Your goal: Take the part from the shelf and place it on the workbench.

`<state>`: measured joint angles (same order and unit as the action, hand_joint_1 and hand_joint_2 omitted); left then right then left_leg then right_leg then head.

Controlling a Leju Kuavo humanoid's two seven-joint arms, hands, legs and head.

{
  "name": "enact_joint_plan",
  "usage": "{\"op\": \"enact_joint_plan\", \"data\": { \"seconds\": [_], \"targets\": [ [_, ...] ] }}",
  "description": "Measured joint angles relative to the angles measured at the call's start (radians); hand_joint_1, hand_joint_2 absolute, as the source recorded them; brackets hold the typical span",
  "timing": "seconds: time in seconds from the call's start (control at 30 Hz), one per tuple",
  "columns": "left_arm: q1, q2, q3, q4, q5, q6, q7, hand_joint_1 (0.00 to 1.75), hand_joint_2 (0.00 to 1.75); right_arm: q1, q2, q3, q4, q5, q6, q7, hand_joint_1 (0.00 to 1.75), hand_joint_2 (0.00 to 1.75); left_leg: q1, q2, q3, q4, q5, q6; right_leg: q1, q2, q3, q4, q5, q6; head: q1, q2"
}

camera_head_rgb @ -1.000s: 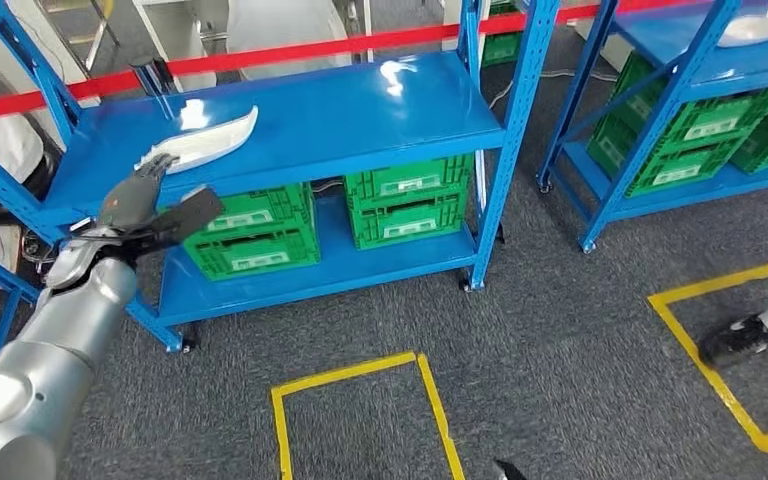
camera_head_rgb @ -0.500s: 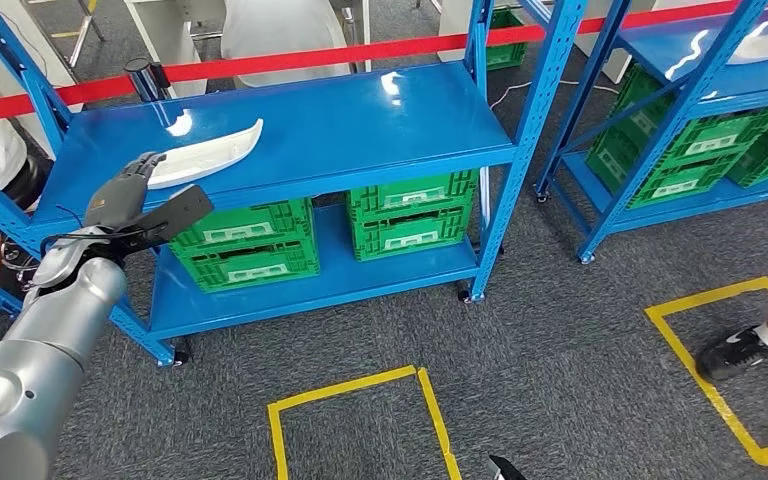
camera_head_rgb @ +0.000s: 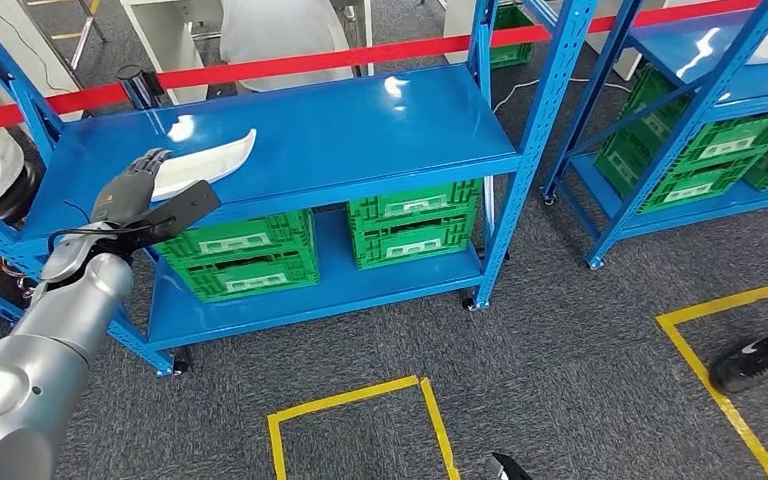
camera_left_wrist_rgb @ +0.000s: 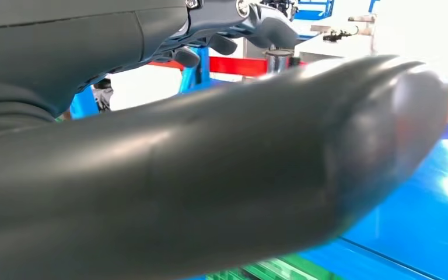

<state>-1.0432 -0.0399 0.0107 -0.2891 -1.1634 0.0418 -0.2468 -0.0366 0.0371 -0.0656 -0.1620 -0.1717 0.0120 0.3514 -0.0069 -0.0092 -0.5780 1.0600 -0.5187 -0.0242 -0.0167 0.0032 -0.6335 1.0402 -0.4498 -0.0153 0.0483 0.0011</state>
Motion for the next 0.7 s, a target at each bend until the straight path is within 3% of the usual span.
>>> {"op": "enact_joint_plan", "data": {
  "seconds": [0.03,0.1,0.13,0.17,0.2,0.27,0.3,0.37,0.43,0.5,0.57,0.63,0.67,0.7],
  "targets": [
    [0.0,0.003,-0.002,-0.001,0.001,0.0,0.003,0.0,0.0,-0.001,0.0,0.0,0.0,0.001,0.0,0.001,0.0,0.0,0.002,0.001,-0.024,0.05,-0.019,-0.005,-0.001,0.0,0.01,-0.002,-0.006,-0.005,-0.002,0.0],
    [0.003,0.008,-0.005,0.001,0.002,0.0,0.009,0.0,0.0,-0.002,0.0,0.0,0.0,0.001,0.0,0.001,0.0,0.0,0.005,0.003,-0.105,0.188,-0.061,-0.011,-0.001,0.001,0.026,-0.002,-0.019,-0.011,-0.004,0.0],
    [0.009,0.011,-0.005,0.003,0.003,0.0,0.012,0.0,0.0,-0.001,0.0,0.0,0.0,0.001,0.0,0.001,0.0,0.0,0.006,0.003,-0.144,0.241,-0.068,-0.012,-0.001,0.001,0.034,-0.002,-0.027,-0.01,-0.004,0.0],
    [0.015,0.013,-0.006,0.004,0.004,0.0,0.013,0.0,0.0,0.001,0.0,0.0,0.0,0.0,0.001,0.001,0.0,0.0,0.007,0.003,-0.166,0.257,-0.054,-0.011,-0.001,0.002,0.044,-0.002,-0.035,-0.009,-0.004,0.0],
    [0.02,0.014,-0.006,0.004,0.005,0.0,0.014,0.0,0.0,0.002,0.0,0.0,0.0,0.0,0.0,0.001,0.0,0.0,0.007,0.003,-0.168,0.234,-0.021,-0.009,-0.001,0.002,0.054,-0.002,-0.043,-0.008,-0.004,0.0],
    [0.023,0.018,-0.008,0.004,0.007,0.001,0.013,0.0,0.0,0.002,0.0,0.0,0.0,-0.001,0.0,0.001,0.0,0.0,0.006,0.003,-0.126,0.103,0.072,-0.001,-0.001,0.003,0.077,-0.003,-0.061,-0.003,-0.004,0.0],
    [0.023,0.02,-0.01,0.003,0.008,0.002,0.012,0.0,0.0,0.001,0.0,0.0,0.0,-0.002,0.0,0.0,0.0,0.0,0.003,0.003,-0.098,0.038,0.1,0.004,0.0,0.003,0.084,-0.004,-0.069,0.001,-0.004,0.0],
    [0.023,0.023,-0.013,0.004,0.008,0.002,0.013,0.0,0.0,-0.001,0.0,0.0,0.0,-0.004,0.0,-0.008,0.0,0.0,-0.002,0.003,-0.067,-0.028,0.107,0.014,0.001,0.003,0.093,-0.009,-0.076,0.012,-0.005,0.0],
    [0.024,0.024,-0.014,0.003,0.008,0.002,0.013,0.0,0.0,0.0,0.0,0.0,0.0,-0.005,-0.001,-0.01,0.0,0.0,-0.002,0.001,-0.055,-0.042,0.096,0.026,0.002,0.003,0.101,-0.013,-0.074,0.024,-0.004,0.0],
    [0.023,0.025,-0.015,0.001,0.009,0.003,0.014,0.0,0.0,0.0,0.0,0.0,0.0,-0.005,-0.001,-0.003,0.0,0.0,0.001,0.0,-0.035,-0.052,0.088,0.04,0.002,0.002,0.094,0.016,-0.081,0.031,-0.002,0.0],
    [0.021,0.025,-0.018,0.0,0.009,0.003,0.014,0.0,0.0,-0.002,0.0,0.0,0.0,-0.007,-0.001,0.001,0.0,0.0,0.0,-0.001,-0.015,-0.057,0.077,0.051,0.001,0.001,0.035,0.118,-0.111,0.034,-0.001,0.0],
    [0.024,0.023,-0.022,0.001,0.009,0.002,0.015,0.0,0.0,-0.001,0.0,0.0,0.0,-0.008,-0.001,0.001,0.0,0.0,-0.003,-0.001,0.0,-0.056,0.061,0.056,0.002,0.001,-0.054,0.238,-0.148,0.037,0.0,0.0],
    [0.027,0.021,-0.023,0.001,0.009,0.002,0.015,0.0,0.0,0.001,0.0,0.0,0.0,-0.008,-0.001,0.002,0.0,0.0,-0.004,-0.002,0.009,-0.056,0.053,0.056,0.002,0.001,-0.086,0.265,-0.151,0.039,0.0,0.0],
    [0.029,0.02,-0.024,0.001,0.009,0.002,0.016,0.0,0.0,0.002,0.0,0.0,0.0,-0.008,-0.001,0.002,0.0,0.0,-0.005,-0.003,0.02,-0.055,0.043,0.055,0.002,0.001,-0.101,0.255,-0.133,0.04,0.0,0.0]
  ]
}}
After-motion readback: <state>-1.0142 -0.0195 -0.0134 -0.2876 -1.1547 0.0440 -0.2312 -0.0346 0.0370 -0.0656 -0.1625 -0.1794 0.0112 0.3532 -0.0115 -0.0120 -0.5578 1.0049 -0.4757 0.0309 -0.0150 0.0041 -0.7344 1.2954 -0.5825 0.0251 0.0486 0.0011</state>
